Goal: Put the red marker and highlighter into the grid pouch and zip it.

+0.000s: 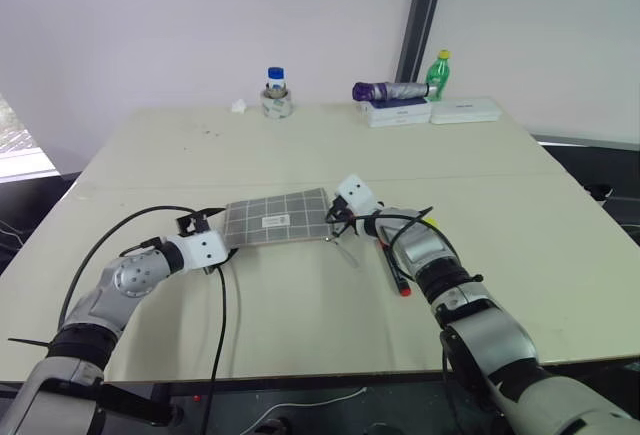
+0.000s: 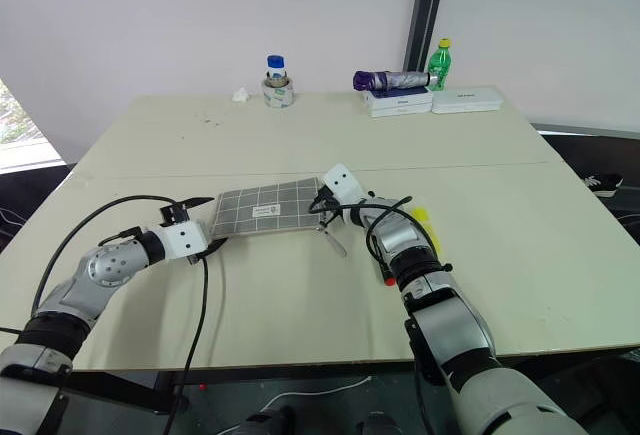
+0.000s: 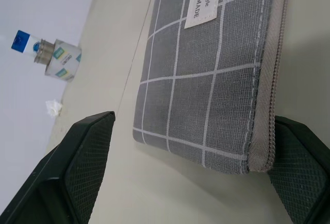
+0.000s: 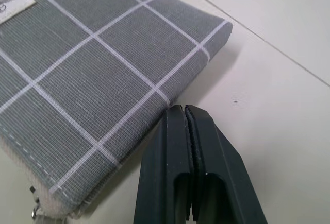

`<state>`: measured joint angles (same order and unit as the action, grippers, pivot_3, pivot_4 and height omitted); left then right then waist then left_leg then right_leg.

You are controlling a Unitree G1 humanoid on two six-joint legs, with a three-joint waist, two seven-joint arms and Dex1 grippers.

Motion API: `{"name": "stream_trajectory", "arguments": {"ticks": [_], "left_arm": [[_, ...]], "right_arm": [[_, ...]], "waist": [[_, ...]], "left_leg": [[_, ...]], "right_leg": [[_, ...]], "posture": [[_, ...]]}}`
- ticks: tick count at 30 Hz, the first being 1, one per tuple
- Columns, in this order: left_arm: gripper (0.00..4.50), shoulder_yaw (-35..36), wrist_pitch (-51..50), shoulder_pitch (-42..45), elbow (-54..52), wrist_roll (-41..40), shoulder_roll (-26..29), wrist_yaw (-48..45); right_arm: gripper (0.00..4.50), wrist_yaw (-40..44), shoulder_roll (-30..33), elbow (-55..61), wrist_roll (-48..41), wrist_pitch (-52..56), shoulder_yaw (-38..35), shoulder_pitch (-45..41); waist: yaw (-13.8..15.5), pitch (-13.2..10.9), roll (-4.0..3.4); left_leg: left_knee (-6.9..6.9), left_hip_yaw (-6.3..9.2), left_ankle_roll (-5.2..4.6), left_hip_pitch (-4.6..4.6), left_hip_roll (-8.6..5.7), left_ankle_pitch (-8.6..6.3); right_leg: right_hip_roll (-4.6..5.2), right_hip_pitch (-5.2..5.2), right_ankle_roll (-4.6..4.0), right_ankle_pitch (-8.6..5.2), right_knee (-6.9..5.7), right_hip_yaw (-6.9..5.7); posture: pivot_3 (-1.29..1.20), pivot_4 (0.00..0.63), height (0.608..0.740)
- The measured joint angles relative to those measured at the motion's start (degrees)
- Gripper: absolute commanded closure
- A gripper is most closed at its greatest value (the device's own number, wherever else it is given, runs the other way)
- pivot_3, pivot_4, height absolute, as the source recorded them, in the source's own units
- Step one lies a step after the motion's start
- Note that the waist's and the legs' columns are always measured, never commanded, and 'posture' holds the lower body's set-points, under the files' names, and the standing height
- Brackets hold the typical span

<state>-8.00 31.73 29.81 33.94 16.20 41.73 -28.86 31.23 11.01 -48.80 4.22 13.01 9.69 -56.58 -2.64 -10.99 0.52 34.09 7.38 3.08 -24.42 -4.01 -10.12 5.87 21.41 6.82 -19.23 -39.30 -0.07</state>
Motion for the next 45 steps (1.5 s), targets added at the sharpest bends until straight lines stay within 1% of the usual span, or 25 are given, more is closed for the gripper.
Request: {"name": "stream_trajectory", "arguments": {"ticks": [1, 2, 4, 6, 8, 11, 15, 17, 22, 24, 25, 28, 30, 31, 32, 35, 39, 43, 45], "left_arm": [[0.00, 0.07, -0.02, -0.12, -0.07, -0.25, 0.00, -0.13], [0.26, 0.17, -0.02, -0.25, -0.16, -0.52, 0.00, -0.37], [0.92, 0.18, -0.03, -0.57, -0.34, -0.58, 0.03, -0.96], [1.86, 0.06, -0.02, -1.18, -0.34, -0.62, -0.04, -1.38], [3.00, 0.02, -0.02, -1.91, -0.34, -0.77, -0.04, -1.85], [4.45, 0.43, -0.08, -2.01, -0.87, -1.81, -0.04, -2.22], [4.45, 0.55, -1.92, -3.02, -3.35, -2.12, -0.01, -2.99], [4.45, 1.00, -5.37, -4.76, -6.80, -3.24, -0.04, -3.59], [4.45, 3.40, -21.48, -12.87, -23.29, -6.48, -0.87, -5.55], [3.71, 4.66, -27.56, -15.24, -29.16, -8.91, -2.62, -5.92], [3.42, 5.15, -30.85, -16.44, -32.26, -10.11, -3.42, -6.02], [1.92, 5.49, -36.14, -18.90, -38.37, -11.41, -3.39, -7.03], [0.90, 5.52, -36.99, -20.02, -40.29, -11.36, -2.94, -7.17], [0.30, 5.52, -37.06, -20.36, -40.58, -11.19, -2.57, -7.18], [0.04, 5.52, -36.70, -20.71, -40.60, -10.96, -1.85, -7.26], [0.04, 6.06, -31.52, -21.63, -39.77, -9.81, 2.78, -8.47], [0.04, 7.56, -21.19, -21.80, -32.15, -8.94, 7.12, -8.56], [0.04, 6.77, -10.57, -16.50, -20.38, -5.01, 8.94, -6.31], [0.04, 5.34, -5.21, -12.24, -14.18, -3.03, 8.63, -5.32]], "right_arm": [[4.44, 0.04, -0.03, 0.00, 0.04, -0.08, 0.01, 0.00], [4.48, 0.08, -0.05, 0.00, 0.06, -0.19, 0.02, 0.00], [4.50, 0.13, -0.14, 0.00, 0.09, -0.41, 0.02, 0.00], [4.50, 0.18, -0.25, 0.00, 0.11, -0.51, 0.02, 0.01], [4.50, 0.20, -0.24, 0.00, 0.13, -0.56, 0.02, 0.01], [4.50, 0.26, -0.23, 0.01, 0.17, -0.61, 0.02, 0.02], [4.50, 0.37, -0.21, 0.02, 0.30, -0.84, 0.05, 0.16], [4.50, 0.56, -0.22, 0.05, 0.61, -0.89, 0.16, 0.31], [4.50, 0.73, 0.09, 0.23, 0.86, -0.95, 0.20, 0.68], [4.50, 0.73, 0.12, 0.25, 1.09, -0.97, 0.19, 0.69], [4.50, 0.76, 0.07, 0.29, 1.12, -1.01, 0.20, 0.70], [4.50, 0.78, 0.06, 0.33, 1.17, -1.07, 0.20, 0.75], [4.50, 0.91, 0.00, 0.34, 1.19, -1.18, 0.24, 0.87], [4.50, 1.06, -0.01, 0.34, 1.21, -1.23, 0.28, 0.97], [4.50, 1.17, -0.10, 0.34, 1.21, -1.28, 0.33, 1.02], [4.50, 1.32, -0.26, 0.33, 1.22, -1.58, 0.47, 1.04], [4.50, 1.39, -0.22, 0.33, 1.29, -1.78, 0.58, 1.03], [4.50, 1.38, -0.24, 0.31, 1.30, -2.17, 0.59, 1.02], [4.50, 1.36, -0.34, 0.28, 1.31, -2.23, 0.60, 0.99]], "waist": [[-0.01, 0.00, 0.00], [-0.01, 0.00, 0.00], [-0.01, 0.00, 0.00], [-0.04, 0.00, 0.00], [-0.12, 0.00, 0.00], [-0.08, 0.00, 0.00], [-0.08, 0.00, 0.00], [-0.13, 0.00, 0.00], [-0.82, 0.00, -0.01], [-0.98, 0.00, 0.00], [-1.05, 0.00, 0.00], [-1.24, 0.00, 0.00], [-1.28, 0.00, 0.00], [-1.30, 0.00, 0.00], [-1.32, 0.00, 0.00], [-1.33, 0.00, -0.01], [-1.25, 0.00, -0.01], [-1.00, 0.00, -0.01], [-0.78, 0.00, 0.00]], "left_leg": [[0.00, 0.00, 0.00, 0.00, 0.00, 0.00], [0.00, 0.00, 0.00, 0.00, 0.00, 0.00], [0.00, 0.00, 0.00, 0.00, 0.00, 0.00], [0.00, 0.00, 0.01, -0.01, 0.00, 0.00], [-0.01, 0.00, 0.01, -0.01, 0.02, 0.01], [-0.01, 0.00, 0.03, -0.01, 0.02, 0.02], [-0.01, 0.00, 0.03, -0.01, 0.02, 0.01], [-0.02, 0.00, 0.03, -0.01, 0.02, 0.01], [-0.04, -0.01, 0.03, -0.01, 0.08, 0.01], [-0.04, 0.00, 0.03, -0.01, 0.10, 0.02], [-0.04, 0.00, 0.03, -0.01, 0.11, 0.02], [-0.04, -0.01, 0.04, -0.01, 0.12, 0.02], [-0.04, -0.01, 0.05, 0.00, 0.14, 0.02], [-0.04, -0.01, 0.05, 0.00, 0.17, 0.02], [-0.04, -0.02, 0.05, 0.00, 0.23, 0.03], [-0.07, -0.08, 0.08, 0.02, 0.47, 0.04], [-0.08, -0.11, 0.09, 0.04, 0.53, 0.04], [-0.07, -0.11, 0.12, 0.04, 0.53, 0.06], [-0.06, -0.12, 0.13, 0.03, 0.52, 0.07]], "right_leg": [[0.00, 0.00, 0.00, 0.00, 0.00, 0.00], [0.00, 0.00, 0.00, 0.00, 0.00, 0.00], [0.00, 0.00, 0.00, 0.00, 0.00, 0.00], [-0.01, 0.02, 0.00, 0.00, -0.01, 0.01], [-0.02, 0.04, 0.00, 0.00, -0.02, 0.02], [-0.02, 0.03, 0.00, 0.00, -0.03, 0.02], [-0.02, 0.04, 0.00, 0.00, -0.03, 0.03], [-0.02, 0.04, 0.00, 0.00, -0.03, 0.05], [-0.04, 0.05, -0.01, 0.00, -0.05, 0.08], [-0.04, 0.05, -0.01, 0.00, -0.05, 0.08], [-0.06, 0.05, -0.02, 0.00, -0.05, 0.08], [-0.08, 0.04, -0.02, 0.00, -0.05, 0.08], [-0.11, 0.05, -0.03, 0.00, -0.05, 0.08], [-0.13, 0.05, -0.03, 0.00, -0.05, 0.08], [-0.18, 0.05, -0.06, 0.01, -0.04, 0.09], [-0.26, 0.07, -0.11, 0.04, -0.03, 0.11], [-0.31, 0.08, -0.18, 0.08, 0.00, 0.13], [-0.32, 0.08, -0.20, 0.10, -0.01, 0.12], [-0.33, 0.08, -0.19, 0.11, -0.01, 0.12]], "posture": [[0.00, 0.150, 0.740], [0.00, 0.150, 0.740], [0.00, 0.150, 0.740], [0.00, 0.150, 0.740], [0.00, 0.150, 0.740], [0.00, 0.150, 0.740], [0.00, 0.150, 0.740], [0.00, 0.150, 0.740], [0.00, 0.150, 0.740], [0.00, 0.150, 0.740], [0.00, 0.150, 0.740], [0.00, 0.150, 0.740], [0.00, 0.150, 0.740], [0.00, 0.150, 0.740], [0.00, 0.150, 0.740], [0.00, 0.150, 0.740], [0.00, 0.150, 0.740], [0.00, 0.150, 0.740], [0.00, 0.150, 0.740]]}}
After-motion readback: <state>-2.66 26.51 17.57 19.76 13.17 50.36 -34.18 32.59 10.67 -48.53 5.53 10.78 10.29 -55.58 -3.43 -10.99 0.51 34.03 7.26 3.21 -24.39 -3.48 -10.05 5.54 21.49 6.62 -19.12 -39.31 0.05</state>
